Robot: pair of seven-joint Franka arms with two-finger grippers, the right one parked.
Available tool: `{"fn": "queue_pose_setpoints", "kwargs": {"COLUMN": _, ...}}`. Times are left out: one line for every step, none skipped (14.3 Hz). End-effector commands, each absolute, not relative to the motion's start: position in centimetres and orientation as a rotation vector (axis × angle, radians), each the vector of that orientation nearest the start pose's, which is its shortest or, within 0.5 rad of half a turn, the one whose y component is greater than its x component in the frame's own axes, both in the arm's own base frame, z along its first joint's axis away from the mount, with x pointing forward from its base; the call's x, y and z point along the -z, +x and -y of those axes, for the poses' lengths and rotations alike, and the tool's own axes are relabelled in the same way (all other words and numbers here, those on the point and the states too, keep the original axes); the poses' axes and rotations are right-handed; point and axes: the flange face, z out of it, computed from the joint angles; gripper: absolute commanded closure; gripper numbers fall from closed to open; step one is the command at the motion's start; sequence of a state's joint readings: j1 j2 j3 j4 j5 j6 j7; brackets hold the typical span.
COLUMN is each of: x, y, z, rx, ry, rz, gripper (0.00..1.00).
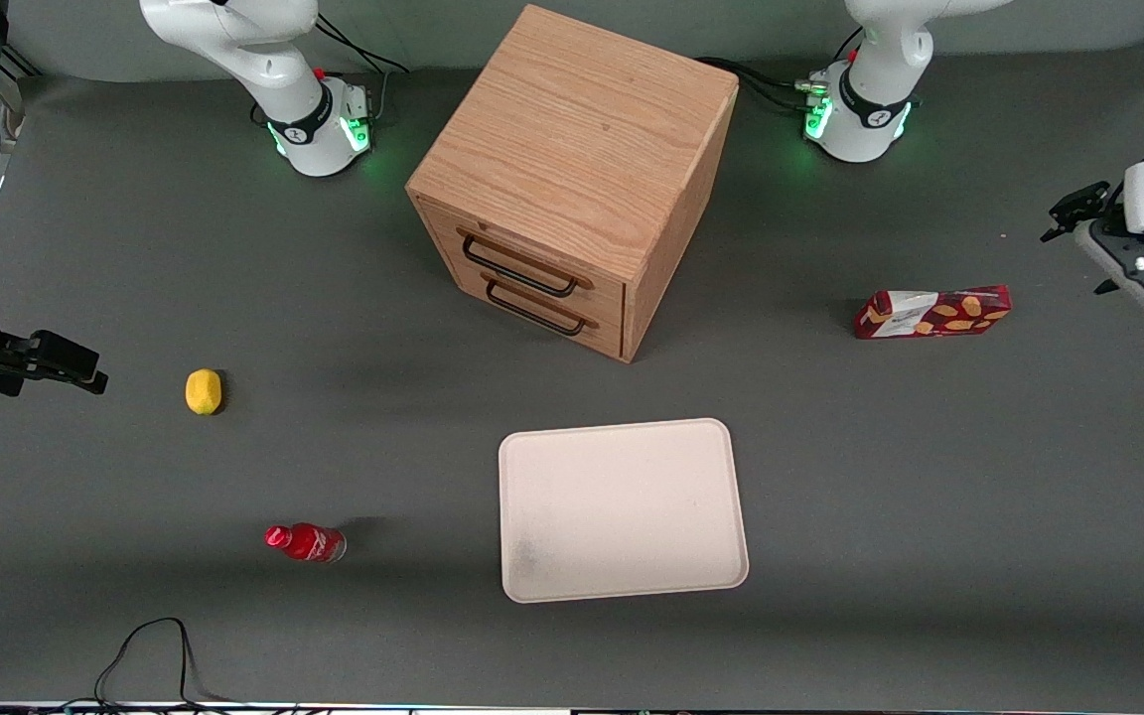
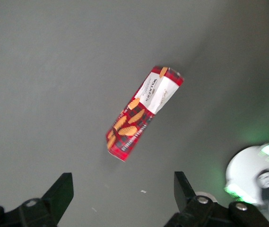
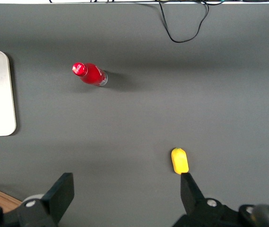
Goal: Place red cookie box on tray
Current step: 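Lower the left gripper onto the red cookie box and close on it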
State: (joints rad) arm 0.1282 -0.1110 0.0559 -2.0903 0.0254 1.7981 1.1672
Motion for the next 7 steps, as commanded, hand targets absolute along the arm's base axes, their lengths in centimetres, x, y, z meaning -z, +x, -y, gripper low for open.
{"fn": "queue_pose_setpoints", "kwargs": {"x": -40.8, "y": 47.3, "z": -8.9, "rx": -0.219, "ry": -2.703, "rz": -1.755, "gripper": 0.05}}
{"fn": "queue_pose_setpoints", "kwargs": {"x": -39.3, "y": 46.8, "z": -8.8, "rx": -0.21, "ry": -2.662, "rz": -1.8, "gripper": 0.05}}
{"fn": "queue_pose_setpoints", "kwargs": {"x": -37.5, "y": 46.2, "z": -8.5, "rx": -0.192, "ry": -2.632, "rz": -1.832, "gripper": 0.05}}
{"fn": "queue_pose_setpoints", "kwargs": {"x": -35.7, "y": 45.4, "z": -8.3, "rx": -0.174, "ry": -2.609, "rz": -1.856, "gripper": 0.05}}
{"fn": "queue_pose_setpoints", "kwargs": {"x": -34.0, "y": 44.6, "z": -8.1, "rx": -0.156, "ry": -2.596, "rz": -1.861, "gripper": 0.05}}
{"fn": "queue_pose_setpoints", "kwargs": {"x": -32.4, "y": 43.7, "z": -7.8, "rx": -0.136, "ry": -2.576, "rz": -1.874, "gripper": 0.05}}
{"fn": "queue_pose_setpoints", "kwargs": {"x": -31.3, "y": 43.4, "z": -7.6, "rx": -0.099, "ry": -2.525, "rz": -1.912, "gripper": 0.05}}
